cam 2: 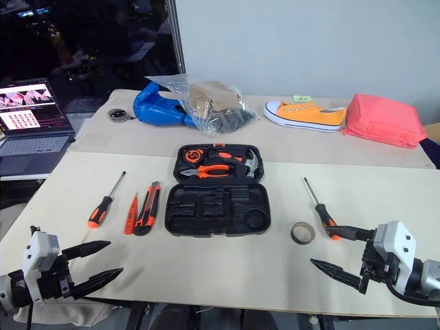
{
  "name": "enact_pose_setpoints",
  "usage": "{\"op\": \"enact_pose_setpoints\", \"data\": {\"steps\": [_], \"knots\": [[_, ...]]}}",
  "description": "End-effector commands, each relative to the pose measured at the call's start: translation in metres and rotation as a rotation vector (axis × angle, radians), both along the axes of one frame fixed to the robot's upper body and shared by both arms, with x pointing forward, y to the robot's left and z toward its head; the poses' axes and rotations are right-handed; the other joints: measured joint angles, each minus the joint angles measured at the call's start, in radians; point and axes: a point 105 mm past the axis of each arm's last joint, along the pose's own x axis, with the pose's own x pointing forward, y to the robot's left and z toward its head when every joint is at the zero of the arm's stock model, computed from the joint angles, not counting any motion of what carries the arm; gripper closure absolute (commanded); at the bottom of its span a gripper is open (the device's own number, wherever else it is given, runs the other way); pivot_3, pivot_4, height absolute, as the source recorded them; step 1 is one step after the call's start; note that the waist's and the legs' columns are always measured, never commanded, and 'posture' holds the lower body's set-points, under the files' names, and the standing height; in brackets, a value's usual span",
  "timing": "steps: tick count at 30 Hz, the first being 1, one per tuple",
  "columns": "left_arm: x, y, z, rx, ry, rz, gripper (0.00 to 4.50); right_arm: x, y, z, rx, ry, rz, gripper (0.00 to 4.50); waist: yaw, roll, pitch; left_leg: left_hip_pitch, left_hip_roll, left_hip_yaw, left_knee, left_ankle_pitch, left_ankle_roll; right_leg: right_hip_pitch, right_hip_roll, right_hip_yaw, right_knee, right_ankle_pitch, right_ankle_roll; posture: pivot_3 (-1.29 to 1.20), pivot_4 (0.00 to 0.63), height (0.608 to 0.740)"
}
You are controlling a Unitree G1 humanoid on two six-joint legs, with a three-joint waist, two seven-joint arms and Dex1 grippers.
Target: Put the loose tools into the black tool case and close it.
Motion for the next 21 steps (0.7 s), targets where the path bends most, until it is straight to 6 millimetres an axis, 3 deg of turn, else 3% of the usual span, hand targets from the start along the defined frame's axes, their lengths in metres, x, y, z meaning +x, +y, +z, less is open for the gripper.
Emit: {"op": "enact_pose_setpoints", "data": {"steps": [1, 4, 9, 14, 19, 21], "knots": [[0.017, 0.004, 0.012, -0.019, -0.088, 0.135, 0.0, 0.008, 0.024, 0.022, 0.065, -0.093, 0.064, 0.06, -0.001, 0.0, 0.0, 0.0, 0.0, 0.0, 0.0, 0.0, 0.0, 0.0, 0.0, 0.0, 0.0, 0.0, 0.0, 0.0, 0.15, 0.74], [0.051, 0.029, 0.027, -0.025, -0.163, 0.489, 0.0, 0.016, 0.07, 0.052, 0.204, -0.201, 0.189, 0.06, -0.004, -0.001, 0.001, 0.001, 0.0, 0.0, 0.0, 0.0, 0.0, 0.001, 0.0, 0.001, 0.001, 0.001, 0.0, 0.0, 0.15, 0.74], [0.078, 0.047, 0.032, -0.003, 0.019, 0.683, 0.0, 0.02, 0.11, 0.07, 0.241, -0.213, 0.367, 0.06, 0.002, -0.004, 0.002, 0.003, 0.001, -0.007, 0.001, 0.001, 0.0, 0.002, 0.008, 0.0, 0.004, 0.007, 0.003, 0.0, 0.15, 0.74], [0.105, 0.061, 0.031, 0.123, 0.169, 0.749, 0.0, 0.027, 0.128, 0.078, 0.225, -0.224, 0.465, 0.06, 0.003, -0.005, 0.002, 0.0, -0.001, -0.006, 0.0, 0.004, 0.006, -0.001, 0.009, -0.001, 0.004, 0.007, 0.001, 0.0, 0.15, 0.74], [0.124, 0.06, 0.015, 0.192, 0.302, 0.736, 0.0, 0.028, 0.127, 0.077, 0.22, -0.234, 0.485, 0.06, 0.002, -0.005, 0.002, -0.004, -0.001, -0.006, 0.0, 0.001, 0.003, -0.003, 0.007, -0.001, 0.003, 0.007, 0.0, 0.0, 0.15, 0.74], [0.127, 0.059, 0.008, 0.198, 0.337, 0.721, 0.53, 0.028, 0.124, 0.076, 0.216, -0.237, 0.482, 0.0, 0.001, -0.005, 0.002, -0.009, -0.001, -0.006, 0.0, -0.001, 0.003, -0.008, 0.008, 0.0, 0.002, 0.007, 0.0, 0.0, 0.15, 0.74]]}}
